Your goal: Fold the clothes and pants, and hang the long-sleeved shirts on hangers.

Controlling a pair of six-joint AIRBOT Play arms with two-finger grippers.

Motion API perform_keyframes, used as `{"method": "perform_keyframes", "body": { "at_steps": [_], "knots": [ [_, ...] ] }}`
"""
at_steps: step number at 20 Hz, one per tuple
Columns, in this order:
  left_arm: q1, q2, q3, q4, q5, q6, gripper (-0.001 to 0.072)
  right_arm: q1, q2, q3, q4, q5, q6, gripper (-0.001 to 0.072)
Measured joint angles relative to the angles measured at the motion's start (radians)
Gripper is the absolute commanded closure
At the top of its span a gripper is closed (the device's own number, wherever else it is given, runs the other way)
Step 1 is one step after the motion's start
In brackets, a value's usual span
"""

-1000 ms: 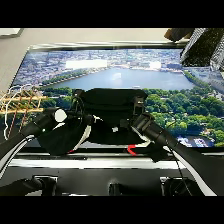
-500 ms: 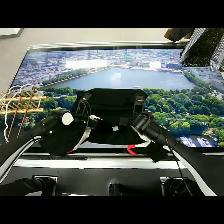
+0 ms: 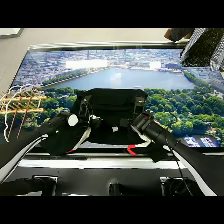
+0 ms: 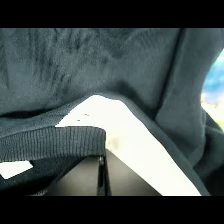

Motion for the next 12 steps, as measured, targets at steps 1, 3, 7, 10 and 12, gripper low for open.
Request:
{"method": "perform_keyframes", "body": {
  "at_steps": [1, 3, 7, 10, 12],
  "knots": [
    [0.0, -0.005, 0.0, 0.0, 0.001, -0.016, 0.0667, 0.0, 0.0, 0.0, 0.004, 0.0, -0.006, 0.0663],
    [0.0, -0.012, 0.001, 0.0, 0.004, -0.041, 0.0668, 0.0, 0.0, 0.002, 0.014, 0.021, -0.008, 0.0663],
    [0.011, -0.013, 0.035, 0.011, -0.076, -0.063, 0.0669, 0.0, 0.008, 0.044, 0.012, 0.148, -0.014, 0.0664],
    [0.038, 0.011, 0.113, 0.037, -0.212, -0.074, 0.0669, 0.0, 0.034, 0.125, -0.012, 0.241, -0.039, 0.0664],
    [0.06, 0.041, 0.196, 0.049, -0.313, -0.074, 0.0669, 0.0, 0.052, 0.199, -0.021, 0.298, -0.072, 0.0665]
  ]
}}
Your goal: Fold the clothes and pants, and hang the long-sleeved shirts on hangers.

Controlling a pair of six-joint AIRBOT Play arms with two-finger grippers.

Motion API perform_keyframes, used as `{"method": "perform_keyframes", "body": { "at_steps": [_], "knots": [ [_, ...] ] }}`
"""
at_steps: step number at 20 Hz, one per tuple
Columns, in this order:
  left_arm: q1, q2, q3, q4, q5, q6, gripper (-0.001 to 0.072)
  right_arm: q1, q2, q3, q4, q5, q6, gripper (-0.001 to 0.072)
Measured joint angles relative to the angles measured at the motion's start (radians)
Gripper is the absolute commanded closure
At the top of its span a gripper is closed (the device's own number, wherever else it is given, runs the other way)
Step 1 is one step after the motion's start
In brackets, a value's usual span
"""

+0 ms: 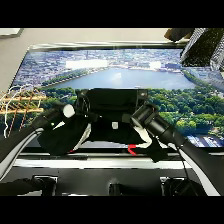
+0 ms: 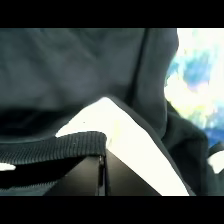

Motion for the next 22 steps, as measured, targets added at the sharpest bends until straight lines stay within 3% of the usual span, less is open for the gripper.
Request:
{"method": "perform_keyframes", "body": {
  "at_steps": [4, 8, 14, 22],
  "knots": [
    [0.03, 0.061, 0.229, 0.019, -0.181, -0.001, 0.0669, 0.0, 0.021, 0.212, -0.011, 0.11, -0.092, 0.0665],
    [0.041, 0.094, 0.512, 0.039, -0.28, -0.001, 0.0669, 0.0, 0.027, 0.468, -0.059, 0.131, -0.154, 0.0665],
    [0.044, 0.117, 0.871, 0.046, -0.317, -0.003, 0.0668, 0.0, 0.032, 0.822, -0.091, 0.14, -0.225, 0.0665],
    [0.044, 0.267, 0.964, 0.042, -0.32, -0.004, 0.0667, 0.0, 0.164, 0.946, -0.055, -0.002, -0.285, 0.0665]
  ]
}}
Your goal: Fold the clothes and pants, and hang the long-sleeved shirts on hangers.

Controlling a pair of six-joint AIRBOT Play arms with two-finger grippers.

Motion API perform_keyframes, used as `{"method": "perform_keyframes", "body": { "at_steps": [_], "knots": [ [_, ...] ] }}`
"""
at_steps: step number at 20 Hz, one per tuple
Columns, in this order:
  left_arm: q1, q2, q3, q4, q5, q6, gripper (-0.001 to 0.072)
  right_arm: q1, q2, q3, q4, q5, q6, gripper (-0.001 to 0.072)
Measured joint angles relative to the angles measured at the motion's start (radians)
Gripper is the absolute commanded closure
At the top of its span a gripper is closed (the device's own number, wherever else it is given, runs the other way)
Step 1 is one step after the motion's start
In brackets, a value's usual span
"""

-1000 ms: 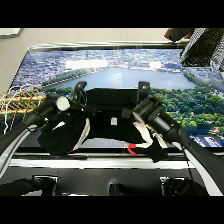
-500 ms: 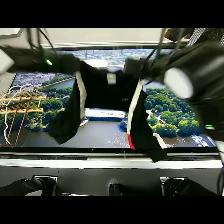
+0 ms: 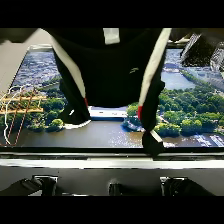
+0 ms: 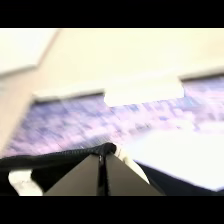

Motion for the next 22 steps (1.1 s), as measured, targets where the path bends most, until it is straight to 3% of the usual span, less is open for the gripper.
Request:
{"method": "perform_keyframes", "body": {
  "at_steps": [8, 13, 18, 22],
  "knots": [
    [0.0, 0.126, -0.007, 0.004, 0.0, -0.09, 0.0668, 0.001, 0.096, 0.008, 0.097, -0.047, -0.005, 0.0665],
    [0.0, 0.097, -0.109, 0.008, -0.07, -0.167, 0.0668, 0.0, 0.043, -0.017, 0.052, 0.107, -0.004, 0.0665],
    [0.0, -0.027, -0.212, 0.012, -0.176, -0.199, 0.0668, 0.0, -0.015, -0.194, -0.021, 0.26, -0.05, 0.0666],
    [-0.006, -0.126, -0.342, 0.013, -0.21, -0.201, 0.0669, 0.0, -0.027, -0.429, -0.04, 0.279, 0.023, 0.0667]
  ]
}}
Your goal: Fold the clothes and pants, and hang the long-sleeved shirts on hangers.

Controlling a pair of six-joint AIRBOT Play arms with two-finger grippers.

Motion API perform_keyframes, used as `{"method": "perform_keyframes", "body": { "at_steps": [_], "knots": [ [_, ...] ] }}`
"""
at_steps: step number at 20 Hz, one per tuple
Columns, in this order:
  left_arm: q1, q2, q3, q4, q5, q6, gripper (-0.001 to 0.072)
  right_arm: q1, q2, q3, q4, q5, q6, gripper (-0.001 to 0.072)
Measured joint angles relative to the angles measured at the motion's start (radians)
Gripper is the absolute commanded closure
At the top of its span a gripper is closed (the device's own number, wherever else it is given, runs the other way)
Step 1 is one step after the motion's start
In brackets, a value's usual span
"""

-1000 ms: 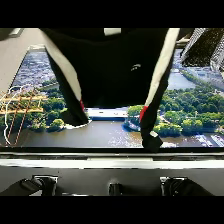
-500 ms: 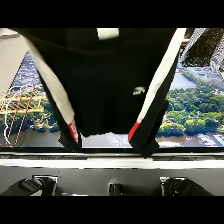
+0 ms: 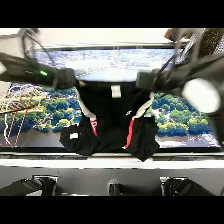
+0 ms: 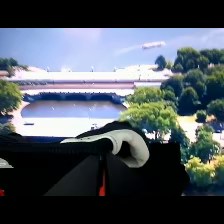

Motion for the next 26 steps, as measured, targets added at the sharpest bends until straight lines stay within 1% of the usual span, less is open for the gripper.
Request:
{"method": "perform_keyframes", "body": {
  "at_steps": [2, 3, 6, 10, 12, 15, 17, 21, 26],
  "knots": [
    [-0.003, -0.024, -0.099, 0.002, 0.011, 0.003, 0.0668, -0.009, -0.002, -0.126, 0.005, -0.036, 0.066, 0.0667],
    [-0.005, -0.031, -0.149, 0.002, 0.025, 0.003, 0.0668, -0.025, -0.003, -0.19, 0.032, -0.061, 0.099, 0.0667],
    [-0.007, -0.044, -0.285, 0.003, 0.097, 0.006, 0.0668, -0.1, -0.006, -0.347, 0.168, -0.171, 0.156, 0.0667],
    [-0.007, -0.071, -0.364, 0.002, 0.234, 0.006, 0.0668, -0.182, -0.056, -0.442, 0.314, -0.332, 0.173, 0.0666],
    [-0.007, -0.089, -0.378, 0.001, 0.294, 0.006, 0.0668, -0.197, -0.097, -0.457, 0.351, -0.402, 0.175, 0.0666],
    [-0.007, -0.104, -0.388, -0.002, 0.336, 0.006, 0.0668, -0.206, -0.126, -0.464, 0.376, -0.456, 0.179, 0.0666],
    [-0.007, -0.1, -0.391, 0.0, 0.35, 0.002, 0.0668, -0.209, -0.111, -0.451, 0.374, -0.452, 0.17, 0.0666],
    [-0.01, -0.069, -0.393, 0.022, 0.358, -0.044, 0.0669, -0.211, -0.02, -0.4, 0.302, -0.371, 0.154, 0.0666],
    [-0.054, -0.051, -0.399, 0.051, 0.281, -0.124, 0.0668, -0.156, 0.049, -0.384, 0.258, -0.199, 0.114, 0.0667]
  ]
}}
